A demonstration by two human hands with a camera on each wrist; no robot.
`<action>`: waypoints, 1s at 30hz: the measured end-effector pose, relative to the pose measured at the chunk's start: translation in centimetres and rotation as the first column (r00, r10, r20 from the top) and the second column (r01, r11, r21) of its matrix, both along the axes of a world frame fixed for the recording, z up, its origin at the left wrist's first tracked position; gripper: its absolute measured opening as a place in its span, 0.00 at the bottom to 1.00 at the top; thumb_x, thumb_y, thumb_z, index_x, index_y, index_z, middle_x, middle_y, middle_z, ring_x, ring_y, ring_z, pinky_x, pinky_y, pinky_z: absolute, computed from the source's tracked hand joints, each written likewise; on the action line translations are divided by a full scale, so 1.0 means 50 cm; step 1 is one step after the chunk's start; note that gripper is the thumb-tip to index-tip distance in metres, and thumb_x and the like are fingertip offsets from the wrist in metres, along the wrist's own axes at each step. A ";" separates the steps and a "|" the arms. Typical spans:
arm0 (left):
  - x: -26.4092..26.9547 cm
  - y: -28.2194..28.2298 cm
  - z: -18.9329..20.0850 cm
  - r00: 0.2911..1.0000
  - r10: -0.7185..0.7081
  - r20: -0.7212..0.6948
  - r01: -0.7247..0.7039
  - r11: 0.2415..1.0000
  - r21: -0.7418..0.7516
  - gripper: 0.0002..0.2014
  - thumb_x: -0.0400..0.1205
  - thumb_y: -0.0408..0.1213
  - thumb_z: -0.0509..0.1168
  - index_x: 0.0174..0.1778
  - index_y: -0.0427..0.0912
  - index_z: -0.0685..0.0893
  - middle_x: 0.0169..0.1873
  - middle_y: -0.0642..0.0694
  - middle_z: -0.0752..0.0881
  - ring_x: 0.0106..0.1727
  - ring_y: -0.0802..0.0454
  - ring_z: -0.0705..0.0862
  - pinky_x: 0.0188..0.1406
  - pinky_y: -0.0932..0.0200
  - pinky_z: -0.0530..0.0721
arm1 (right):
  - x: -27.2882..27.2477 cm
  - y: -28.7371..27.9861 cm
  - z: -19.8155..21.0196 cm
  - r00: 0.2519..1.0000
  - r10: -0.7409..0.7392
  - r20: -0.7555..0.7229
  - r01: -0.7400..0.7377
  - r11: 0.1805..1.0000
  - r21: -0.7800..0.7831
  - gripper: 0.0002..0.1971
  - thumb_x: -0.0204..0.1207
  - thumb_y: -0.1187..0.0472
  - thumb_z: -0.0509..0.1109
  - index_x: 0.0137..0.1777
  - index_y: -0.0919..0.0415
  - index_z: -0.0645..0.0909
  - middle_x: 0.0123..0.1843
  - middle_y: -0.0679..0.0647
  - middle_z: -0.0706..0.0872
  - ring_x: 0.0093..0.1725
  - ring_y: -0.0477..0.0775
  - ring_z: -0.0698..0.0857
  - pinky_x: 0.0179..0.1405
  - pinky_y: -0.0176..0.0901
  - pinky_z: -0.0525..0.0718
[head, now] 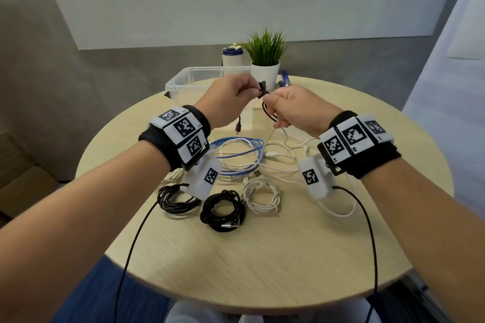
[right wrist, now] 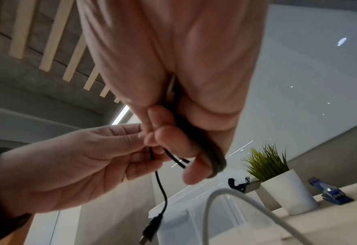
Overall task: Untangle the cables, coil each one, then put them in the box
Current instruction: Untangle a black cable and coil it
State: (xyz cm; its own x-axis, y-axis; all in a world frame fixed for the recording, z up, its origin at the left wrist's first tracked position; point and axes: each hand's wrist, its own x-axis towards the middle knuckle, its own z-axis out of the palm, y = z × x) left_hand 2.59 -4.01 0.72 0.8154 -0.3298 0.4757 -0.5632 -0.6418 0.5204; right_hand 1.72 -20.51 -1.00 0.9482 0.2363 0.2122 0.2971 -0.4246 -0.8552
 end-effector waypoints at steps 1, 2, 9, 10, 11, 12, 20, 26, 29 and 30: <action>0.001 0.001 0.001 1.000 -0.005 -0.003 0.005 1.000 0.003 0.05 0.84 0.35 0.62 0.48 0.44 0.83 0.33 0.47 0.81 0.32 0.59 0.73 0.32 0.67 0.72 | -0.003 0.001 0.002 1.000 0.009 -0.017 -0.008 0.999 0.053 0.18 0.85 0.56 0.59 0.33 0.59 0.75 0.18 0.43 0.72 0.19 0.42 0.72 0.47 0.53 0.85; 0.002 0.003 0.002 1.000 -0.012 -0.015 0.012 1.000 -0.013 0.05 0.84 0.35 0.62 0.48 0.43 0.83 0.35 0.45 0.82 0.34 0.56 0.75 0.37 0.64 0.76 | -0.006 0.001 0.005 0.999 0.030 -0.037 -0.025 0.992 0.127 0.18 0.86 0.57 0.58 0.34 0.60 0.74 0.17 0.44 0.70 0.19 0.44 0.71 0.46 0.52 0.87; -0.020 -0.004 0.000 0.968 -0.198 -0.157 0.167 0.968 -0.190 0.17 0.87 0.42 0.56 0.53 0.32 0.82 0.38 0.39 0.81 0.40 0.49 0.78 0.53 0.44 0.82 | -0.028 0.008 0.033 0.975 0.213 -0.066 -0.137 0.806 0.576 0.19 0.88 0.54 0.51 0.37 0.61 0.71 0.19 0.49 0.65 0.20 0.47 0.65 0.30 0.43 0.83; -0.020 -0.005 -0.002 0.961 -0.209 -0.178 0.174 0.965 -0.194 0.18 0.87 0.43 0.55 0.54 0.31 0.83 0.38 0.38 0.81 0.40 0.49 0.79 0.53 0.45 0.83 | -0.031 0.012 0.037 0.969 0.238 -0.062 -0.155 0.785 0.599 0.19 0.88 0.53 0.51 0.36 0.61 0.70 0.19 0.49 0.64 0.20 0.48 0.66 0.30 0.43 0.83; -0.023 -0.006 -0.003 0.955 -0.224 -0.195 0.184 0.962 -0.204 0.19 0.88 0.44 0.55 0.53 0.32 0.83 0.39 0.37 0.82 0.40 0.49 0.79 0.51 0.46 0.83 | -0.034 0.015 0.040 0.964 0.259 -0.059 -0.169 0.769 0.617 0.20 0.88 0.53 0.50 0.36 0.61 0.70 0.20 0.50 0.65 0.20 0.48 0.67 0.31 0.43 0.83; -0.022 -0.005 -0.004 0.950 -0.238 -0.204 0.191 0.956 -0.223 0.18 0.88 0.44 0.54 0.52 0.32 0.83 0.39 0.37 0.82 0.39 0.49 0.79 0.49 0.49 0.83 | -0.035 0.016 0.043 0.961 0.270 -0.056 -0.177 0.759 0.626 0.20 0.88 0.54 0.50 0.36 0.61 0.70 0.21 0.50 0.66 0.21 0.48 0.69 0.32 0.43 0.84; -0.019 0.012 0.004 0.978 -0.133 -0.162 0.091 0.966 -0.241 0.16 0.87 0.44 0.57 0.34 0.45 0.79 0.29 0.47 0.79 0.34 0.52 0.78 0.43 0.54 0.80 | -0.019 -0.010 0.026 0.996 0.011 0.089 -0.036 0.959 0.281 0.10 0.81 0.59 0.67 0.40 0.60 0.86 0.34 0.54 0.86 0.34 0.52 0.82 0.29 0.41 0.77; -0.018 0.025 0.000 0.927 -0.262 -0.269 0.109 0.873 -0.475 0.12 0.88 0.34 0.54 0.46 0.40 0.82 0.36 0.45 0.81 0.36 0.54 0.81 0.46 0.58 0.84 | -0.016 -0.008 0.027 0.988 -0.086 0.132 0.038 0.943 0.330 0.07 0.77 0.65 0.71 0.39 0.65 0.86 0.28 0.55 0.86 0.25 0.54 0.78 0.24 0.42 0.75; -0.011 0.040 -0.012 0.942 -0.197 -0.271 0.079 0.917 -0.391 0.08 0.83 0.25 0.59 0.45 0.38 0.83 0.39 0.42 0.84 0.40 0.54 0.83 0.51 0.61 0.86 | -0.018 -0.013 0.036 0.994 -0.079 0.077 0.035 0.887 0.460 0.09 0.79 0.67 0.69 0.37 0.65 0.85 0.26 0.53 0.85 0.23 0.50 0.79 0.23 0.39 0.75; -0.011 0.044 -0.016 0.950 -0.162 -0.269 0.058 0.933 -0.355 0.09 0.83 0.24 0.60 0.42 0.39 0.83 0.38 0.43 0.85 0.40 0.54 0.84 0.52 0.62 0.86 | -0.019 -0.013 0.039 0.996 -0.063 0.061 0.025 0.871 0.490 0.09 0.79 0.67 0.68 0.38 0.65 0.84 0.26 0.52 0.85 0.23 0.49 0.79 0.23 0.38 0.75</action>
